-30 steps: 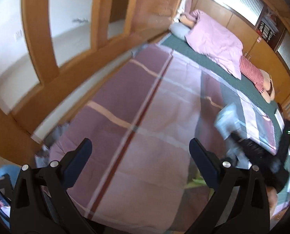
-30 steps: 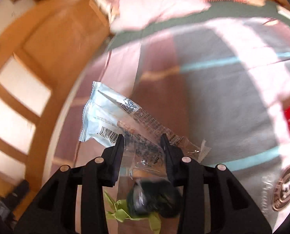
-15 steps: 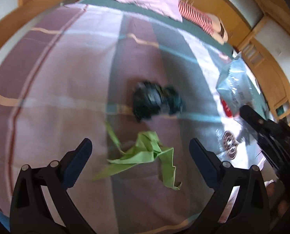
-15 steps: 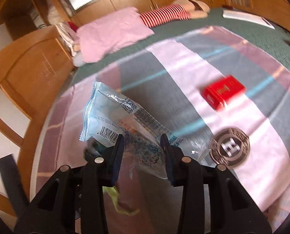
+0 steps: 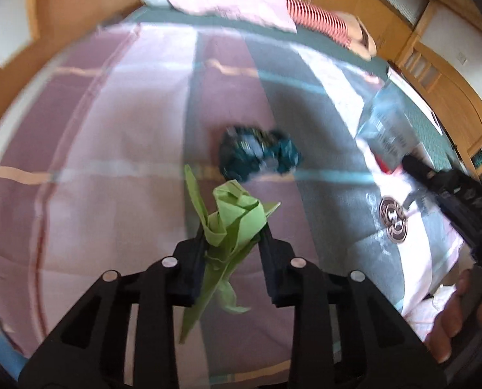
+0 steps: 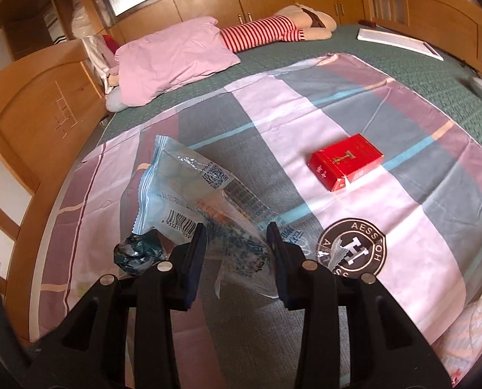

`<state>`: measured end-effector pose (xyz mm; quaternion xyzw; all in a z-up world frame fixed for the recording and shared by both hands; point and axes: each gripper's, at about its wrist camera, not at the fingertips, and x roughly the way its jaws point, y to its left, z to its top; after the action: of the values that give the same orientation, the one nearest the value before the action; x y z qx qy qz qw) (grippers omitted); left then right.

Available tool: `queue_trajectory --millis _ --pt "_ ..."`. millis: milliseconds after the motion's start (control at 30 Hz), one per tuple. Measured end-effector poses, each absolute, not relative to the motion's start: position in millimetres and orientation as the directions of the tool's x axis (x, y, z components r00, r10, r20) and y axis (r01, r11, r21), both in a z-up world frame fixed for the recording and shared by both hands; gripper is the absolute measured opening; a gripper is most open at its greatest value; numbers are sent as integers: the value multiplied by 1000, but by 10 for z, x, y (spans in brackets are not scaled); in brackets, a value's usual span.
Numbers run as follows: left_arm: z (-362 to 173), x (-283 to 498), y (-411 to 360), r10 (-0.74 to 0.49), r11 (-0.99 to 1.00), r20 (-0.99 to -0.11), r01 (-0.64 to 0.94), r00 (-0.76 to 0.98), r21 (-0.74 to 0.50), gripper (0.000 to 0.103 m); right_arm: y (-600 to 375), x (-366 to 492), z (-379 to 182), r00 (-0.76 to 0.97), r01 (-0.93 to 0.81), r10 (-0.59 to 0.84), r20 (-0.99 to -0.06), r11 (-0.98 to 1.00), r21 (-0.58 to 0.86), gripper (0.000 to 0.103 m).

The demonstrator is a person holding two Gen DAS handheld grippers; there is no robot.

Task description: Collect trash

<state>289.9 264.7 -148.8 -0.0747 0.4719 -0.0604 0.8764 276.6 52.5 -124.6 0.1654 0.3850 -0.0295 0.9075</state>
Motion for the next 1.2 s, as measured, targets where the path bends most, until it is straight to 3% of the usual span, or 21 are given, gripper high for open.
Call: queue_trajectory --millis 367,1200 --pt "-880 2530 2736 -117 990 -690 26 714 -141 31 707 2764 -1200 713 95 116 -692 961 259 39" --pt "-1009 2511 2954 -55 987 -732 -73 679 -141 31 772 2845 -1308 663 90 138 -736 961 261 39"
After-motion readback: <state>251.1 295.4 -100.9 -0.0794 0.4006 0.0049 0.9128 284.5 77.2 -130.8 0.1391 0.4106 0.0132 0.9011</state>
